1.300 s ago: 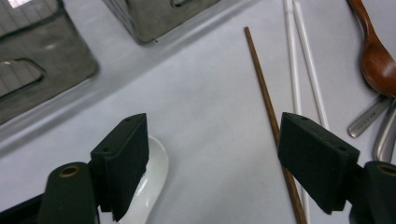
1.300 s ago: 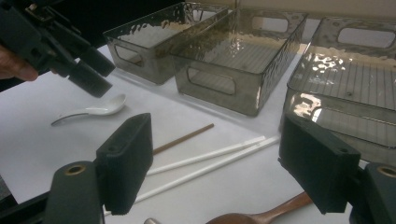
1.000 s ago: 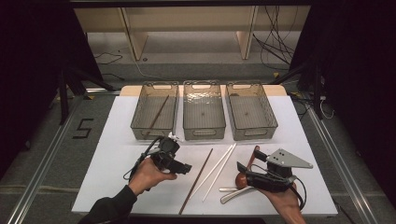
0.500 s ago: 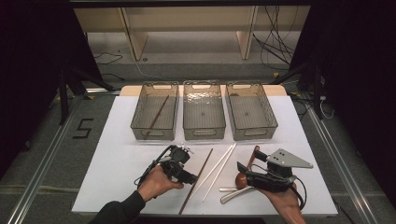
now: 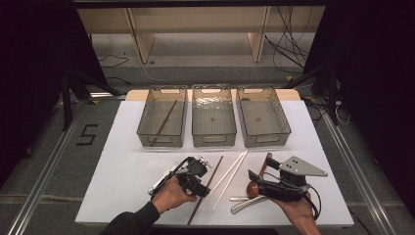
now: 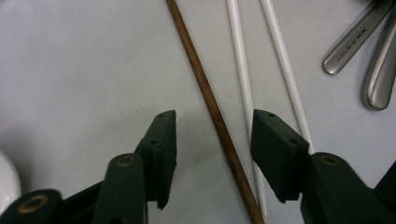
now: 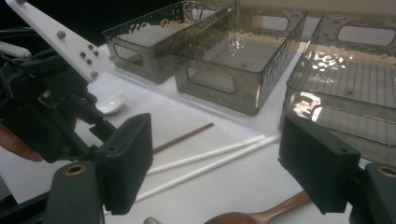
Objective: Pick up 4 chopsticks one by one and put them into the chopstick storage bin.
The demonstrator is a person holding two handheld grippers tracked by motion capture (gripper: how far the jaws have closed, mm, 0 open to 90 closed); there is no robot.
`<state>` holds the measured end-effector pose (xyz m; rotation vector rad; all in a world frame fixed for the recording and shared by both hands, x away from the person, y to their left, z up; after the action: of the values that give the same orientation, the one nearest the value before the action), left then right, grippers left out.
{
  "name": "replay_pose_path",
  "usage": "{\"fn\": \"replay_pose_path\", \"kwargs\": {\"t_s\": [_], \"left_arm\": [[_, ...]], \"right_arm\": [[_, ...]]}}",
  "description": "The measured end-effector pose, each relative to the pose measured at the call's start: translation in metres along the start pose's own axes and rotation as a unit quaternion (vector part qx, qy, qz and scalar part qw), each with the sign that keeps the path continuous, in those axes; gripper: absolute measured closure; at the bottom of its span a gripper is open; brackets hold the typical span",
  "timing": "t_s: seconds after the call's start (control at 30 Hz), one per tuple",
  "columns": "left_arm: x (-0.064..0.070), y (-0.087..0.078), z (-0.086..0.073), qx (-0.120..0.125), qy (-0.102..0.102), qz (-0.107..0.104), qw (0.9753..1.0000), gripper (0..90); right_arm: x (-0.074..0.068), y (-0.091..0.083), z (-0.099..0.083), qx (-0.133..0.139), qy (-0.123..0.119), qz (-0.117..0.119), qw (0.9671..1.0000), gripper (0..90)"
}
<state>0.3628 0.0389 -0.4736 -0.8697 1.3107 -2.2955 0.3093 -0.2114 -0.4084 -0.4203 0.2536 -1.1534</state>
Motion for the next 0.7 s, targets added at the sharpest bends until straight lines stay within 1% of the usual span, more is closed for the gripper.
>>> {"fn": "replay_pose_path", "kwargs": {"t_s": [0.1,0.2,0.3,0.4,0.47,0.63,0.7], "left_arm": [[0.0011,0.0026,0.0000,-0.009,0.006,0.005,0.9999,57.2],[0.0020,0.0043,0.0001,-0.013,0.009,0.005,0.9999,58.4],[0.0020,0.0064,0.0001,-0.015,0.010,0.006,0.9998,62.3],[0.0033,0.0096,-0.0010,-0.024,0.019,0.013,0.9994,63.6],[0.0042,0.0099,-0.0009,-0.025,0.024,0.021,0.9992,66.1],[0.0031,0.0093,-0.0015,-0.031,0.035,0.022,0.9987,72.1],[0.0019,0.0087,-0.0018,-0.032,0.033,0.019,0.9988,74.4]], "right_arm": [[-0.0005,-0.0002,0.0002,0.001,0.000,0.000,1.0000,26.8],[-0.0001,-0.0001,0.0001,0.001,0.000,0.000,1.0000,26.9],[-0.0001,-0.0005,0.0001,0.001,0.000,0.000,1.0000,26.8],[-0.0003,-0.0003,0.0002,0.002,-0.001,0.001,1.0000,26.8],[-0.0005,-0.0003,0.0003,0.002,-0.001,0.001,1.0000,26.8],[-0.0003,-0.0006,0.0002,0.001,-0.001,0.001,1.0000,26.9],[-0.0002,-0.0006,0.0002,0.002,-0.002,0.001,1.0000,26.8]]}}
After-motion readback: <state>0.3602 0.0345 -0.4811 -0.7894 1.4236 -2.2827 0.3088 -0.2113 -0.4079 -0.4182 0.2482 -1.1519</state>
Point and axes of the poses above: each handheld gripper's, and its own axes: y roughly forward along the jaws, z roughly out of its top, x roughly to its right, the point moved 2 cm from there along y, roughly forward along the jaws, and after that the axes turned 14 degrees about -z, right-handed, at the moved point
